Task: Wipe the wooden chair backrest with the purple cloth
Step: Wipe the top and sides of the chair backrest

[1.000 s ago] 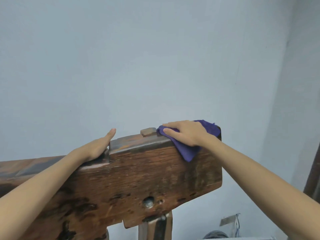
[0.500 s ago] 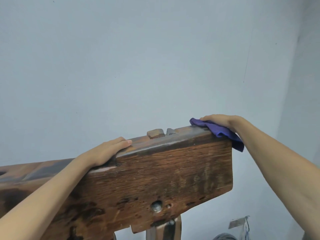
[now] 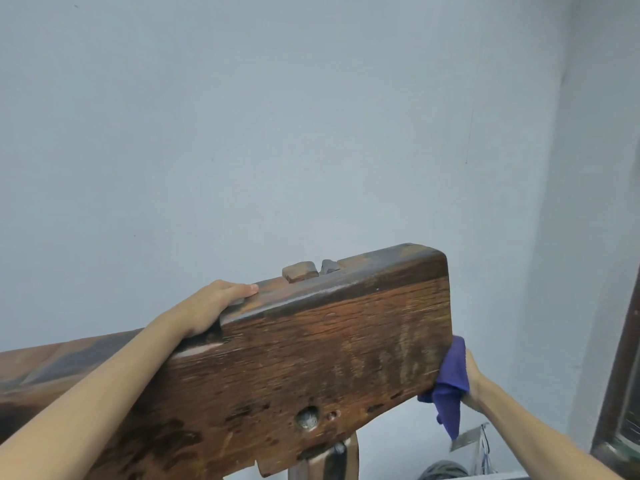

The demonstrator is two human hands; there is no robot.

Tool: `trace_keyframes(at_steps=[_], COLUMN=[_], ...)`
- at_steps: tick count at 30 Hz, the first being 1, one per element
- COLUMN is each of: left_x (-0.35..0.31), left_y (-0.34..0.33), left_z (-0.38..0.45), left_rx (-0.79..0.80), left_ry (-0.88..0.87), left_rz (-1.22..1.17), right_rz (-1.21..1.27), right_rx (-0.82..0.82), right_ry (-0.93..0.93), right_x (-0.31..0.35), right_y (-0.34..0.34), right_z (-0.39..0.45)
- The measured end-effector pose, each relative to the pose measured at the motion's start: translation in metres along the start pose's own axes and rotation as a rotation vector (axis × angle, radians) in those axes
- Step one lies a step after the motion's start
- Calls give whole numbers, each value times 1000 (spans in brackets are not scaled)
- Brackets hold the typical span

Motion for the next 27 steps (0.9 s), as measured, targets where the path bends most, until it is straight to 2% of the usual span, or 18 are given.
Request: trace_keyframes(at_steps=[1,2,3,5,7,10,13,15,16,18,19,22,25,27], left_x=[-1,-2,-3,-6,-8,-1,4,4,4,3,1,-2,-2,-1], left_y=[0,0,0,0,1,2,-1,-1,-1,0,1,9,23,30], left_z=[-1,-1,-2,-4,-3,-2,-1,1,1,-3,-6,-13,-21,-28], left_rx=[-2,-15,-27,-25,-17,-45,-49,-37,-32,-20,-23,-168,-379,-455], left_ry=[7,10,11,8,19,114,172,178,190,206,207,206,217,216], left_rz=[0,-1,-2,-15,-21,-1,9,2,-6,-20,-26,-22,31,44], right_rz=[-100,-185,-143,110,226,410,214,-100,-349,-885,-1049,-1055,-995,-801], right_rx=[106,96,-14,-275,-365,-400,-451,-465,-430,-235,-154,66,181,249], right_ry=[-119,-196,-144,21,114,95,416,600,691,828,862,934,884,785], right_x=[-10,-18,-13,15,36,89,153,185,203,226,232,239,242,245], right_y=[-8,-4,0,12,19,10,11,10,-5,-59,-87,-144,-152,-144], right_z=[-10,-10,-13,-11,-17,-34,-43,-56,-64,-72,-80,-93,-90,-87])
Point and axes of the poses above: each hand's wrist, its own z-axis towards the middle knuckle, its own y-axis out of the back of the hand, x = y × z, the point moved 4 cm from there along z, towards the middle knuckle
